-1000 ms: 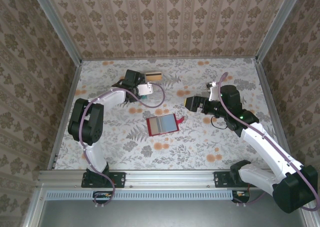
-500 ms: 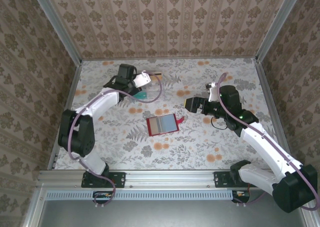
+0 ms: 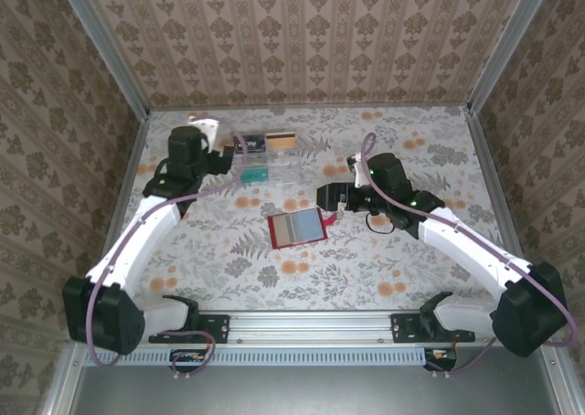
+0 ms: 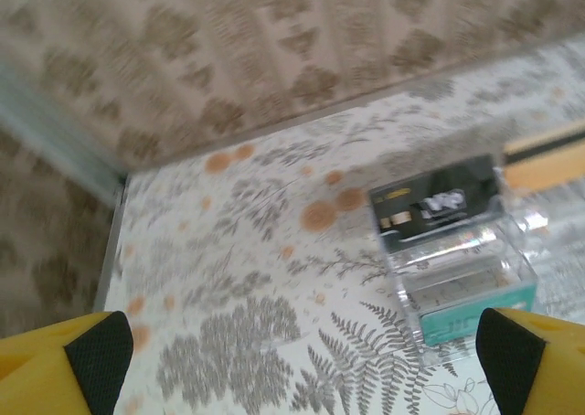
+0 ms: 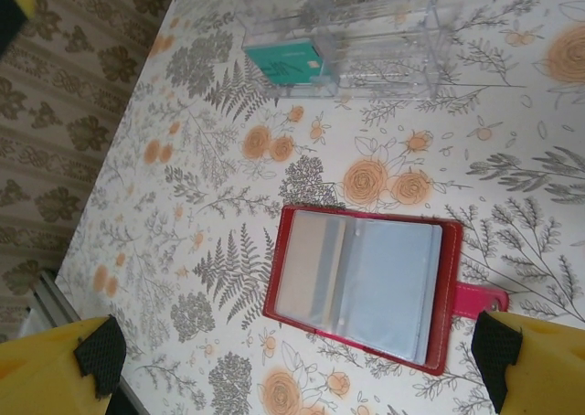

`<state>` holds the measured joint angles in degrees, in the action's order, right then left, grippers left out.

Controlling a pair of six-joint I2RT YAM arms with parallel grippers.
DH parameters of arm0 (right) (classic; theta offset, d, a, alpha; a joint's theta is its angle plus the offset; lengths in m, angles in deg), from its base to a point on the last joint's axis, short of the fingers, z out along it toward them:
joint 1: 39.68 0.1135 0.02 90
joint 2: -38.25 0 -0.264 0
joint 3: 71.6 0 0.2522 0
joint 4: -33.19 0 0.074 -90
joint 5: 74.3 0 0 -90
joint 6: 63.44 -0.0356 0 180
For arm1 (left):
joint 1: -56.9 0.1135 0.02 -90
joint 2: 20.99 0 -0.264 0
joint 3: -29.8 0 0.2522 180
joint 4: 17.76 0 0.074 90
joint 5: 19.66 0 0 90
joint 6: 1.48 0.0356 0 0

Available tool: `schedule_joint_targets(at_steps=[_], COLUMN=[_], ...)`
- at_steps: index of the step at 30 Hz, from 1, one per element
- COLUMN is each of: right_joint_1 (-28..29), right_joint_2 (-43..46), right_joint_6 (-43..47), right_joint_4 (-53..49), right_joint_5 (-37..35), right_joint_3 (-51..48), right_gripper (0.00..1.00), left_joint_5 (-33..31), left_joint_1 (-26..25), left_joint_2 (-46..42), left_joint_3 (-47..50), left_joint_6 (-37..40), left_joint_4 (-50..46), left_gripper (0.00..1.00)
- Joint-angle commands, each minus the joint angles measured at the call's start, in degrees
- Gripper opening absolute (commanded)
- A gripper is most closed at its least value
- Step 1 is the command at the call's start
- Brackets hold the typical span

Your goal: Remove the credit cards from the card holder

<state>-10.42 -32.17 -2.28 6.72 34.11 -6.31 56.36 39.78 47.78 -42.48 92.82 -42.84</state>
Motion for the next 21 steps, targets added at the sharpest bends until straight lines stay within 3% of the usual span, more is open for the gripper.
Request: schedule_joint_targets(at_steps=[1, 6, 10, 13, 17, 19, 21], right_joint_1=[1.9, 4.7, 5.7, 5.7, 5.9, 5.8, 5.9], right_joint_2=[-3.0, -8.6, -14.1, -17.8, -22.2, -23.8, -25.3], right_joint_6=[1.5, 2.1, 2.3, 2.4, 2.4, 2.4, 2.7], right_joint_4=[-1.0, -0.9, -1.9, -2.6, -2.6, -2.4, -2.3], right_joint_5=[-3.2, -4.6, -5.6, -5.7, -5.8, -6.3, -6.8], right_joint_3=[2.9, 5.0, 6.1, 6.3, 5.8, 5.5, 5.5], right_gripper=[1.0, 1.0, 0.94, 0.78, 0.47, 0.42, 0.39], left_joint_5=[2.2, 15.8, 20.8, 23.3, 22.8, 20.3, 21.7], left_joint_1=[3.4, 5.4, 5.1, 3.9, -0.7, -3.6, -5.9], left_joint_2=[-4.1, -7.3, -9.3, -9.8, -8.6, -7.3, -5.3], left_joint_3=[1.1, 3.9, 8.8, 11.7, 13.8, 14.1, 14.7], left_joint_6=[-17.6, -23.0, -31.4, -37.4, -42.6, -45.4, -47.1], left_joint_4=[-4.0, -10.0, -10.6, -12.0, -14.0, -15.3, -14.2], left_gripper=[1.0, 1.0, 0.94, 0.85, 0.73, 0.71, 0.62])
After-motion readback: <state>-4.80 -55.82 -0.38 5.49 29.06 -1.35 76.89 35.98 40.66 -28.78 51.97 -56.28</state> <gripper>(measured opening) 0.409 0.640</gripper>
